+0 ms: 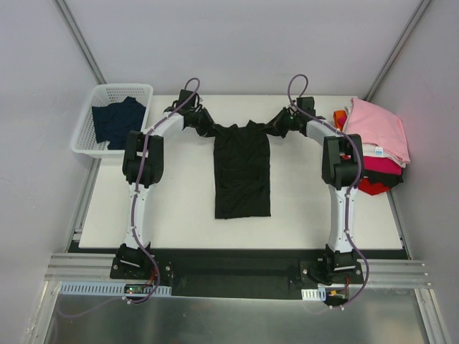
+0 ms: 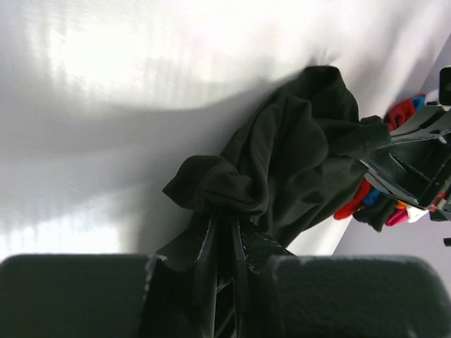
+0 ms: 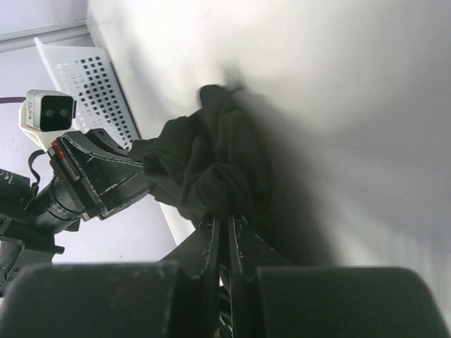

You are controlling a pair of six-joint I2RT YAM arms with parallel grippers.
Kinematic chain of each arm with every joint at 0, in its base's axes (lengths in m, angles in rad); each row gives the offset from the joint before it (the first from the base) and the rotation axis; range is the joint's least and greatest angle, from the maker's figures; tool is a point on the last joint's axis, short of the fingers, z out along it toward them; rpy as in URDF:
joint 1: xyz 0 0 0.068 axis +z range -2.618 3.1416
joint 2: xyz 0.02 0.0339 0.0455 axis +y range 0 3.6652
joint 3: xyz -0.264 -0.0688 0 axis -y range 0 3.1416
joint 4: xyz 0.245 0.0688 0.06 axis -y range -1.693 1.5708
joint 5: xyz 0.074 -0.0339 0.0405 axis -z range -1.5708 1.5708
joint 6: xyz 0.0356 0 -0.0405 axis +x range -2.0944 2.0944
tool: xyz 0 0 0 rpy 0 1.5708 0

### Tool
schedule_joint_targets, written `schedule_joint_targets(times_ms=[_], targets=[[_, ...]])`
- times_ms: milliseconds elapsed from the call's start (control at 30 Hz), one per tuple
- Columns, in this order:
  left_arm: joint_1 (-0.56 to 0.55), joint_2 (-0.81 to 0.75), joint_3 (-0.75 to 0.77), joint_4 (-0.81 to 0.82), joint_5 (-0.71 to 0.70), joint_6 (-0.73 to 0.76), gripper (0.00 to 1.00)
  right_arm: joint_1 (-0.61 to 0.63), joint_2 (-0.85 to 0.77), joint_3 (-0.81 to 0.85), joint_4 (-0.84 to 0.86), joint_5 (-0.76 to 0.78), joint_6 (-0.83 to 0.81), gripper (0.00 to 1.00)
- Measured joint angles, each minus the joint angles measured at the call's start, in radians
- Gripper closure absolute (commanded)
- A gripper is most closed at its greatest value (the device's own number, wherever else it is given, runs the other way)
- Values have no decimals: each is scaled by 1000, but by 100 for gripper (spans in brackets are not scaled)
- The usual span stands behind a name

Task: Fold and stack the t-shirts
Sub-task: Grab one side of the 2/3 rectangular tshirt with both arms

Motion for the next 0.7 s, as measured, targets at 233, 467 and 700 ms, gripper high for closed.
schedule_joint_targets(times_ms=[233,467,700], targets=[[-31,-76,5,-39,0,8,91,0,-122,-52,-23,-2,-16,99],[-52,-182,-40,-80,-1,29,92,2,-248,-209,-40,-11,-41,99],[-76,-313,-159,-105,-4,52,93,16,-398,-382,-95,-19,-98,99]])
